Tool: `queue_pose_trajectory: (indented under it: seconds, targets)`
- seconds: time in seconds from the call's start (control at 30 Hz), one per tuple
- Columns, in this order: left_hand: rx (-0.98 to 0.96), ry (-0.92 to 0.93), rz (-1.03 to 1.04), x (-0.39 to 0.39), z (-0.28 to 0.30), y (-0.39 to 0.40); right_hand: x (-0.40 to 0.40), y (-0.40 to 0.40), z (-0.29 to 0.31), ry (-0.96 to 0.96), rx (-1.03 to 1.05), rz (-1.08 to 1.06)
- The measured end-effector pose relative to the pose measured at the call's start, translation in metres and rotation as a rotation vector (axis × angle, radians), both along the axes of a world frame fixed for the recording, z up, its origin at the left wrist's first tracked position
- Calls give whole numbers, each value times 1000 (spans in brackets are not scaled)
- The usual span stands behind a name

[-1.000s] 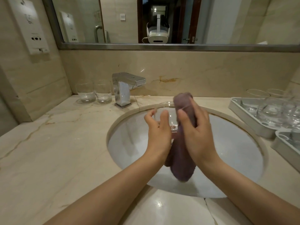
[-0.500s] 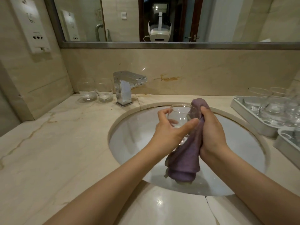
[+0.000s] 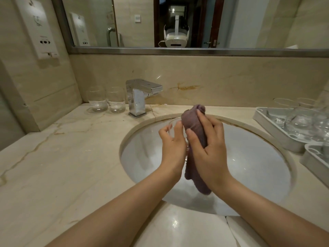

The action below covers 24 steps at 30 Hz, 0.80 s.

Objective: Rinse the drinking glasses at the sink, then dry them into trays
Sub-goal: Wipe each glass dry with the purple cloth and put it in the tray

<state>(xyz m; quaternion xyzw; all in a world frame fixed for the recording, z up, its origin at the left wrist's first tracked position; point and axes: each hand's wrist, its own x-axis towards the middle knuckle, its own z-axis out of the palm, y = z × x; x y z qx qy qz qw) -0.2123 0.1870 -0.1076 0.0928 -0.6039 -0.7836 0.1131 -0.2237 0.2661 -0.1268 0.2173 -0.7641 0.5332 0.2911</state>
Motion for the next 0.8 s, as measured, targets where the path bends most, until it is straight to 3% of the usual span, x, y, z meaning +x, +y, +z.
queue_pose_trajectory:
  seconds: [0.13,0.3,0.5,0.63,0.8]
  targets:
    - [-6,59,-48,5,2,7,-2,6,13,-127,-298,44]
    - [-107,133,-181,7,2,10,-14,24,21,-658,-798,245]
    - [-449,121,-186,6,7,-3,-9,22,23,-780,-885,247]
    - [-399,152,-136,3,6,-7,-5,20,28,-627,-683,167]
    - [-68,85,18,2,3,0,12,2,14,-10,-151,31]
